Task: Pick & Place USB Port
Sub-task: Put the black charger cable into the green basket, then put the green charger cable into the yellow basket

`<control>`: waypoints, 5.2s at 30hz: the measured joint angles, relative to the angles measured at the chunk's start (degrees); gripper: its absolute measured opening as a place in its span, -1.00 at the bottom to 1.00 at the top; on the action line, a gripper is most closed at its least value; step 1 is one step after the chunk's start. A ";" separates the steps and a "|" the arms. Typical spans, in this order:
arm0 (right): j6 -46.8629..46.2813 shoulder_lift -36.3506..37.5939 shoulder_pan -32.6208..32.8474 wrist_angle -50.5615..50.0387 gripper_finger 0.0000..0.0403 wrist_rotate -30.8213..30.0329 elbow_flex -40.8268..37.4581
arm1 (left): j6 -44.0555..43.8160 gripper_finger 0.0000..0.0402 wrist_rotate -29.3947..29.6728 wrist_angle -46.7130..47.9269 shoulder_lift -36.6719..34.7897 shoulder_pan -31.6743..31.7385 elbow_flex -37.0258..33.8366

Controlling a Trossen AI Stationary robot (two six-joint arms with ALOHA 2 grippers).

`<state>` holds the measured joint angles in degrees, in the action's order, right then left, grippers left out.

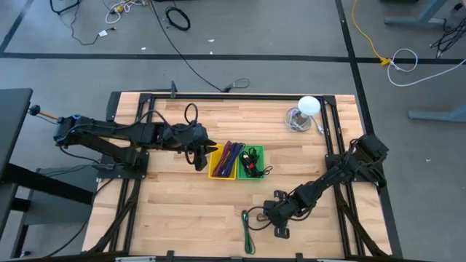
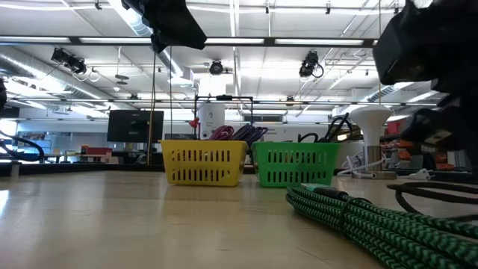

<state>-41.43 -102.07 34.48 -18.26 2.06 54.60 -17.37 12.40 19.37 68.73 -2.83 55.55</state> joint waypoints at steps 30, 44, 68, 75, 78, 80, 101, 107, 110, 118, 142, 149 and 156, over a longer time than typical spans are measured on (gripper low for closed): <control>25.74 21.93 -18.02 44.70 -0.95 -33.40 -14.92 | 1.48 -0.52 1.10 0.30 0.00 -0.02 -0.04; 23.47 21.72 -16.57 85.36 -0.95 -43.06 -33.84 | 1.59 -0.52 1.09 1.17 0.00 -0.02 -0.04; 8.45 -0.68 -19.09 93.19 -0.95 -42.94 -27.79 | 2.97 -0.52 2.16 1.10 0.00 -0.02 -0.04; 5.53 -3.72 -19.02 93.26 -0.95 -43.07 -27.46 | 2.97 -0.52 2.16 1.10 0.00 -0.02 -0.04; 5.90 -3.64 -19.02 93.44 -0.95 -43.19 -27.46 | 2.97 -0.52 2.14 1.10 0.00 -0.02 -0.04; 5.57 -3.60 -19.02 92.73 -0.93 -42.89 -27.46 | 2.97 -0.52 2.15 1.10 0.00 -0.02 -0.04; 5.64 -3.60 -19.14 89.08 -0.38 -42.12 -27.46 | 2.97 -0.52 2.14 1.10 0.00 -0.02 -0.04; 10.86 -3.40 -20.01 92.94 -0.28 -42.07 -27.48 | 2.97 -0.52 2.14 1.10 0.00 -0.02 -0.04; 15.91 -1.61 -20.66 96.42 -0.26 -37.65 -27.51 | 2.97 -0.52 2.15 1.16 0.00 -0.03 -0.04; 20.81 9.66 -19.45 88.14 -0.31 -7.34 -25.68 | 3.43 -0.52 2.12 2.30 0.00 -0.04 -0.04; 44.65 3.51 -8.82 4.71 -0.42 -3.16 5.21 | 2.56 -0.52 2.86 0.18 0.00 -0.01 -0.04; 46.50 1.25 -8.46 4.76 -0.21 -0.88 5.21 | 2.59 -0.52 2.99 -0.04 0.00 0.02 -0.04; 48.16 -0.28 -7.23 7.56 -0.08 -0.03 5.21 | 2.77 -0.52 3.02 -0.08 0.00 0.02 -0.04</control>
<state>6.73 -102.35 27.25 -10.70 2.03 59.81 -14.60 15.42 19.29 68.73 -2.81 55.51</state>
